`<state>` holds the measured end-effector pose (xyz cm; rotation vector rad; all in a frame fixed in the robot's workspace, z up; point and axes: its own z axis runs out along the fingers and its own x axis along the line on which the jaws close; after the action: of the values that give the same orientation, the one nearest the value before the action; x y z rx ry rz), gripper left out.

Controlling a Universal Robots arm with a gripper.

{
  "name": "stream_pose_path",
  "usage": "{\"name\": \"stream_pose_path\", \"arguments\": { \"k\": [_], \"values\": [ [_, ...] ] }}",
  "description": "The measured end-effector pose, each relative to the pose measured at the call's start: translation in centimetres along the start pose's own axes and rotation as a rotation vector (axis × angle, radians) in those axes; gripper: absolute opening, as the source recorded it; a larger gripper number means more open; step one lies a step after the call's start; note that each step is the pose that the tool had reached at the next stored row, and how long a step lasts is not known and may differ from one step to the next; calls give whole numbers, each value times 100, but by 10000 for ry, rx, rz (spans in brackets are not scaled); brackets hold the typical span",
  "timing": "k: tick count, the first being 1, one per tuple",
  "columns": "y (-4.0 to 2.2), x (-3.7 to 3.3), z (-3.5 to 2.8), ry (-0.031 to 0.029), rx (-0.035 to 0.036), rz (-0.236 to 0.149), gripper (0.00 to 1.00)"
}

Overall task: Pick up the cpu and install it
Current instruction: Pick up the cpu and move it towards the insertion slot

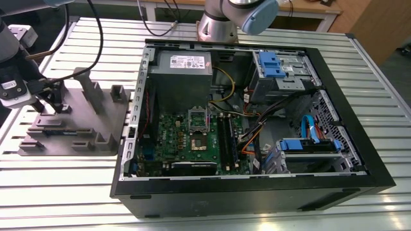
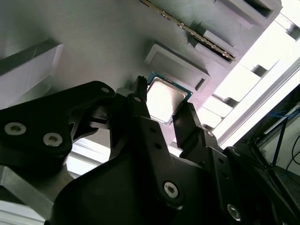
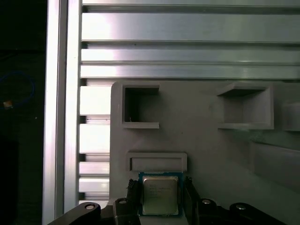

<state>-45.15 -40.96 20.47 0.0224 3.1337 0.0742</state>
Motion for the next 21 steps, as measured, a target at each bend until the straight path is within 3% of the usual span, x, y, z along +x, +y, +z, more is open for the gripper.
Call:
{"name": "stream_pose_path", "arguments": {
  "k": [10,12,21],
  "values": [
    [1,0,-17,0,0,0,47],
    [3,-1,-62,0,0,0,47],
    [4,-1,-91,1,0,0,47]
  ]
}}
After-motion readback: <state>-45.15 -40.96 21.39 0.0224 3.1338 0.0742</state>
